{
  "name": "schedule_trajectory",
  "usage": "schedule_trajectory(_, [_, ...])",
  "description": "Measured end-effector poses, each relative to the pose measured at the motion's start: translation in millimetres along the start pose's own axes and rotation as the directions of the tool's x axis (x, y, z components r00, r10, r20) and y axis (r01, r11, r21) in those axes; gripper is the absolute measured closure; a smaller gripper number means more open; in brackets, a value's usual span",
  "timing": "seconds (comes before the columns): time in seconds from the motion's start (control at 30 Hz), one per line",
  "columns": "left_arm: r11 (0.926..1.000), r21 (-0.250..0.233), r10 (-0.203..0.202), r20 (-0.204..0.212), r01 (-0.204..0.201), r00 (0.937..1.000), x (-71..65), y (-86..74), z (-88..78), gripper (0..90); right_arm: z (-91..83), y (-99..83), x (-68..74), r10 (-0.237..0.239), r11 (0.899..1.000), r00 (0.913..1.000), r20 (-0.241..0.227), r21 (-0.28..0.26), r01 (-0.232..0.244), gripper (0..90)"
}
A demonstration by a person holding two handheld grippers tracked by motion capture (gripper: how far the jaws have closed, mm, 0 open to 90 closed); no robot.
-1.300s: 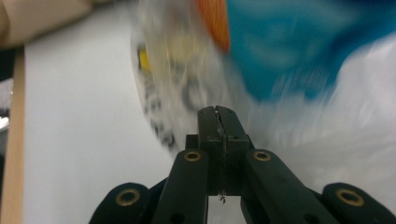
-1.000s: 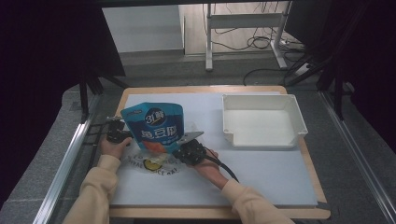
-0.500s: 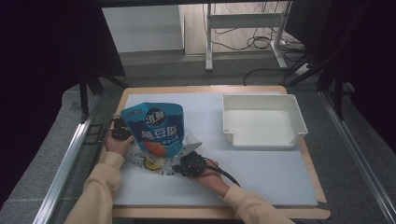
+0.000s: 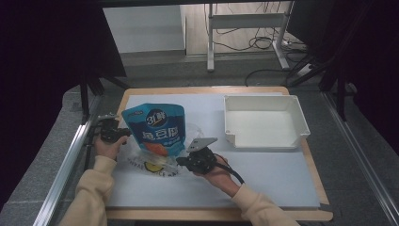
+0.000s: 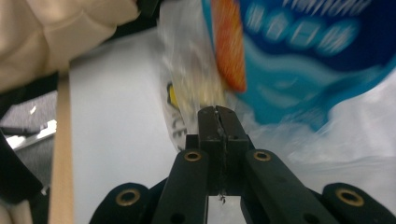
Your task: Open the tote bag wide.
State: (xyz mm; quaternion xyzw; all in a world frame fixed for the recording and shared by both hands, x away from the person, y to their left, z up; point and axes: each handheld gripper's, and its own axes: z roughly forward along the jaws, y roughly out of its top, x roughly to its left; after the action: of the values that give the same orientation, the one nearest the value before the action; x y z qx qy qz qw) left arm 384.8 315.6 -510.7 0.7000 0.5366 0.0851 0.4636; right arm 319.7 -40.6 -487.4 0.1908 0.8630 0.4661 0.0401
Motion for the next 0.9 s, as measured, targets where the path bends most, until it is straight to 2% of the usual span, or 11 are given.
schedule_trajectory(0.07, [0.9996,-0.024,0.014,0.007,-0.014,0.9999,-4.5,1.0,-12.1,89.7,-3.9,1.8,0.2,0.003,1.000,1.0000,0.002,-0.012,-0.003,88.9])
schedule_trajectory(0.17, [0.9987,-0.048,0.020,0.021,-0.019,0.9996,-11.0,1.6,-23.1,89.7,-19.4,9.0,0.0,0.005,0.999,0.9999,0.014,-0.045,-0.004,88.9])
schedule_trajectory(0.2, [0.9984,-0.053,0.023,0.026,-0.021,0.9994,-14.0,1.4,-28.1,89.7,-31.4,15.1,-0.9,0.005,0.997,0.9996,0.027,-0.072,-0.003,88.9])
schedule_trajectory(0.27, [0.9976,-0.064,0.027,0.037,-0.025,0.9989,-18.1,1.0,-35.9,89.7,-35.6,17.4,-1.9,0.005,0.997,0.9994,0.033,-0.082,-0.002,88.9])
schedule_trajectory(0.33, [0.9961,-0.084,0.032,0.039,-0.029,0.9987,-21.8,0.8,-44.0,89.7,-52.6,28.3,-8.9,0.011,0.992,0.9976,0.068,-0.127,-0.003,88.9])
schedule_trajectory(0.47, [0.9926,-0.115,0.044,0.046,-0.038,0.9980,-27.3,1.7,-58.7,89.8,-61.7,36.0,-17.5,0.022,0.990,0.9950,0.098,-0.142,-0.008,88.9])
schedule_trajectory(0.6, [0.9924,-0.108,0.065,0.046,-0.059,0.9968,-32.2,-0.2,-65.7,89.8,-65.2,40.7,-29.3,0.035,0.991,0.9902,0.135,-0.131,-0.017,88.9])
schedule_trajectory(0.7, [0.9933,-0.106,0.053,0.051,-0.047,0.9973,-32.6,-2.9,-69.3,89.8,-67.6,41.1,-37.5,0.051,0.990,0.9872,0.151,-0.136,-0.030,88.9])
schedule_trajectory(0.8, [0.9932,-0.106,0.054,0.054,-0.048,0.9971,-35.5,-5.0,-72.9,89.8,-71.6,44.5,-39.4,0.058,0.989,0.9859,0.157,-0.147,-0.034,88.9])
schedule_trajectory(0.9, [0.9933,-0.097,0.069,0.061,-0.062,0.9958,-42.8,-8.2,-73.7,89.8,-72.4,51.1,-37.2,0.041,0.989,0.9863,0.160,-0.144,-0.018,88.9])
